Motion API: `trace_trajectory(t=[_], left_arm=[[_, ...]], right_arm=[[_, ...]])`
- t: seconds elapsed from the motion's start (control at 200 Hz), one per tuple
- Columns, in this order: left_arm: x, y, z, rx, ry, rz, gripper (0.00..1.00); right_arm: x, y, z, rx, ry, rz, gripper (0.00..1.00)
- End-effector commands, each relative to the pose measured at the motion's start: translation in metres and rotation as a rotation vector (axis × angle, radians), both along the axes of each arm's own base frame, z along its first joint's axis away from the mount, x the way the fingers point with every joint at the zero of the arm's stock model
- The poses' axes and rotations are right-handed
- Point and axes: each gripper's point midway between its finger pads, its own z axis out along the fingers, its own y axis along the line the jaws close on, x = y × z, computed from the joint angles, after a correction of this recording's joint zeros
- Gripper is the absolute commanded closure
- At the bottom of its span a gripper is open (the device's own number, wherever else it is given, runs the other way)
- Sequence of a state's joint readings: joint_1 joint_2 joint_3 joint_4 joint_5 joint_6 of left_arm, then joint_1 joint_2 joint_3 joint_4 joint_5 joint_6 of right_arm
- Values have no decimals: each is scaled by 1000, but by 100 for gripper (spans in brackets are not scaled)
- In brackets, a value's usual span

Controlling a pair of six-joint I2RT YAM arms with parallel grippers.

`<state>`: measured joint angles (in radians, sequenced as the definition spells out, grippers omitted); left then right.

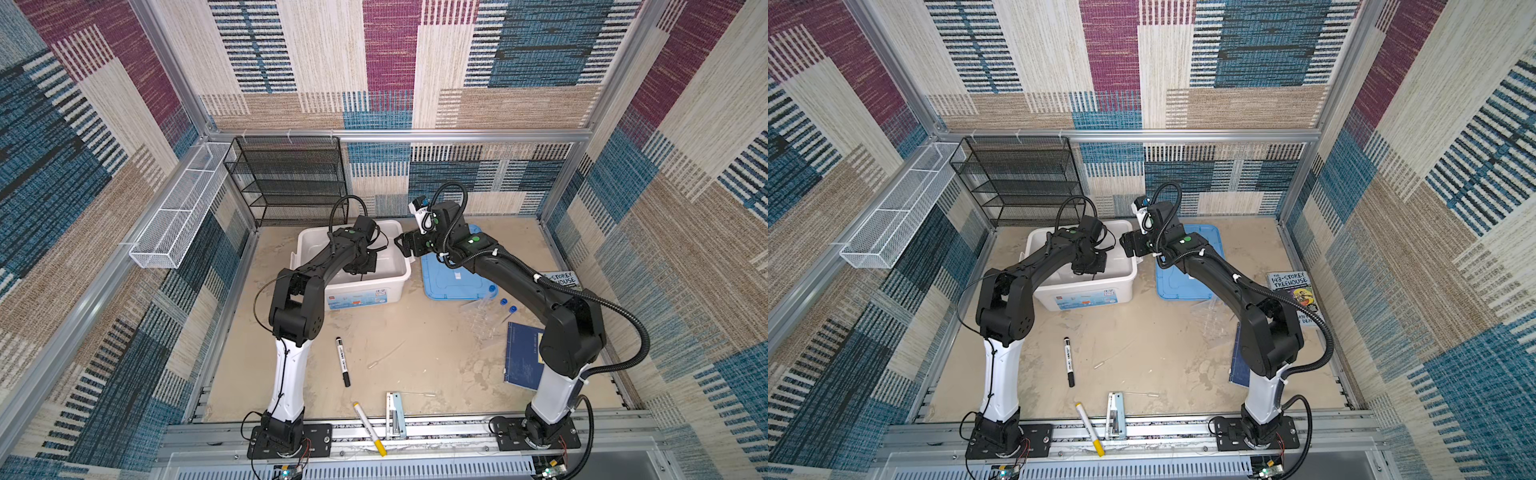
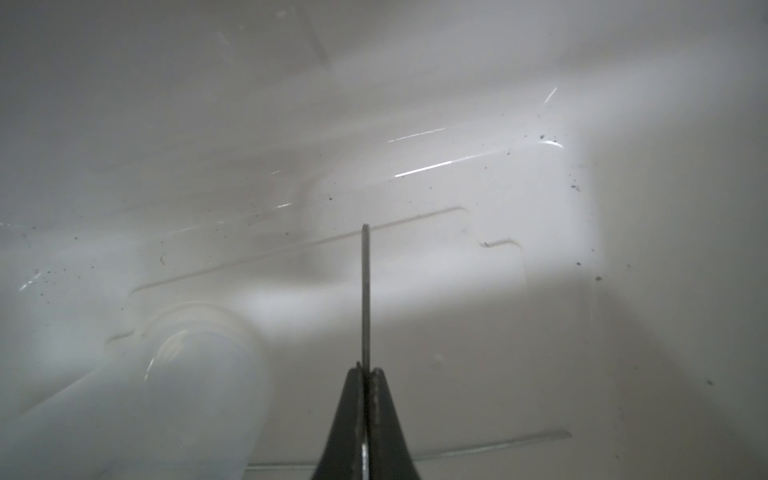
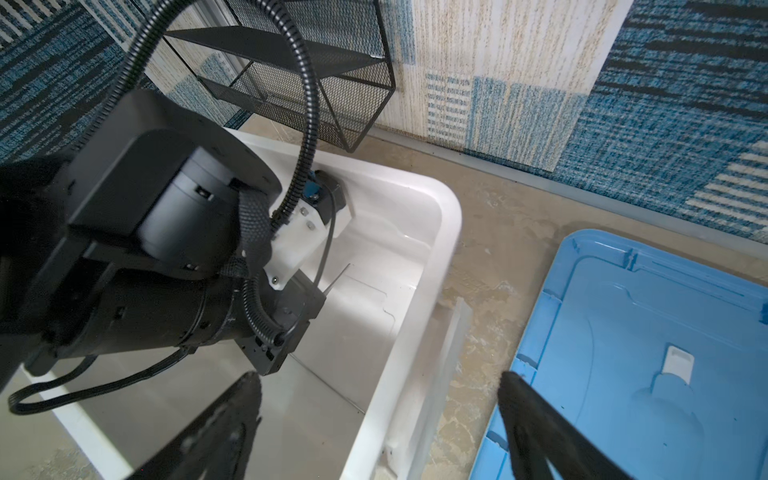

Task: Organize the chemistry lab equipment
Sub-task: 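Lower the tweezers into the white bin with the left gripper, then open the left gripper to release the tweezers in the bin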

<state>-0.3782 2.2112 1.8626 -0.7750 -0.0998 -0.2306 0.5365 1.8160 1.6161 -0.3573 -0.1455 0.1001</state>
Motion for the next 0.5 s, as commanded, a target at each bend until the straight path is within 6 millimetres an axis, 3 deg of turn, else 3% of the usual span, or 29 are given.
trace_trajectory(t=[0.0, 0.2, 0.235, 0.431, 0.496], left_arm=[[3, -6, 1, 52, -20, -103, 100], [0, -5, -6, 60, -32, -140, 100], [0, -4, -8, 63, -29, -140, 100], [-1, -1, -20, 71, -4, -117, 100], [-3, -2, -20, 68, -1, -119, 95]], right_arm=[[3, -1, 10, 10, -41, -10, 9], [2, -3, 17, 15, -58, -14, 9], [-1, -4, 7, 1, -40, -13, 9], [-3, -6, 8, 2, -43, -15, 9], [-4, -8, 7, -1, -44, -17, 9]])
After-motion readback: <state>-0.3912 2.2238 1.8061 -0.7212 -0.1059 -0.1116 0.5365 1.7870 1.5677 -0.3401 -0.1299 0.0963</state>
